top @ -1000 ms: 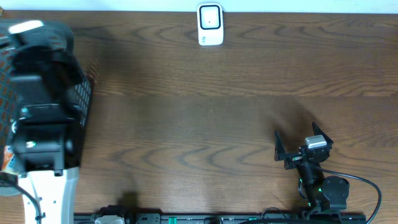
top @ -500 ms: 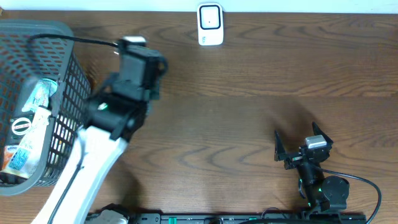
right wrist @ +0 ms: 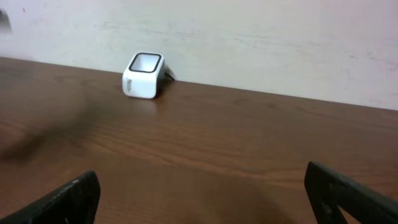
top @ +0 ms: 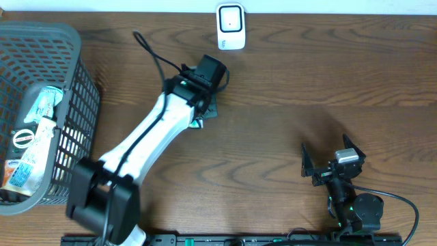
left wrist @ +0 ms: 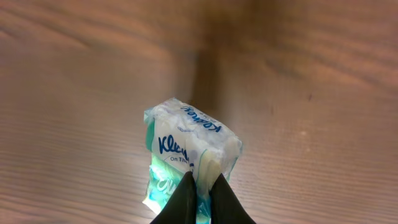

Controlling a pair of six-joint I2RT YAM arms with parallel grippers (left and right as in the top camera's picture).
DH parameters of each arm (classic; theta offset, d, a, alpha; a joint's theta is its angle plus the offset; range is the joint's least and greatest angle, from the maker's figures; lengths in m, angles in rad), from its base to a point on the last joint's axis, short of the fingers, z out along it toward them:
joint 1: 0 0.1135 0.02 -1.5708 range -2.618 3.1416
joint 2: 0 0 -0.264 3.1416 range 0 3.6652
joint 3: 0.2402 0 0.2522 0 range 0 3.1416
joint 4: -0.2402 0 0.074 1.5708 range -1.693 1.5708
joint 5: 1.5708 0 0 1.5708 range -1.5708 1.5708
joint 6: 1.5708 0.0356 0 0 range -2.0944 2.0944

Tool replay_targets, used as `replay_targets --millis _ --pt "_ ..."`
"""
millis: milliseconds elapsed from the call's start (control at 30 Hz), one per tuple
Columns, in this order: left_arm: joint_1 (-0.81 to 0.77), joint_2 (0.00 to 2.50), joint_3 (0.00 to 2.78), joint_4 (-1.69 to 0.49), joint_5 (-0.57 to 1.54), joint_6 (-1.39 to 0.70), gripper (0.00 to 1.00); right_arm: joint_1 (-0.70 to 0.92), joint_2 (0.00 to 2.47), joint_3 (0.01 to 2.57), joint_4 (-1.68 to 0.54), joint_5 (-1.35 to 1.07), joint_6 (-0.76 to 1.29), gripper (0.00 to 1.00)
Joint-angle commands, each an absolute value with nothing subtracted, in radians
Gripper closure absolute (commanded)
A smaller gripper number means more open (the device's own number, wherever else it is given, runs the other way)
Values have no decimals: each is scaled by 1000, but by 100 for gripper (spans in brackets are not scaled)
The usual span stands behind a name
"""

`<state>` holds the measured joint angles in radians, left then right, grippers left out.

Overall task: Scan the item barcode
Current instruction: 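Carry the tissue pack toward the scanner and release it on the table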

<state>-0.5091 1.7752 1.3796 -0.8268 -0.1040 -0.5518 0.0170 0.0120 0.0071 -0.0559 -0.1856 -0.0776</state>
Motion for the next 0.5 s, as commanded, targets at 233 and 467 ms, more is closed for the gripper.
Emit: replay_targets --millis 233,467 --pt "-510 1917 1376 -828 16 -634 92 7 7 6 -60 -186 -72 1" --pt "-510 1922 1377 -828 16 -633 10 7 7 6 -60 -186 -72 1"
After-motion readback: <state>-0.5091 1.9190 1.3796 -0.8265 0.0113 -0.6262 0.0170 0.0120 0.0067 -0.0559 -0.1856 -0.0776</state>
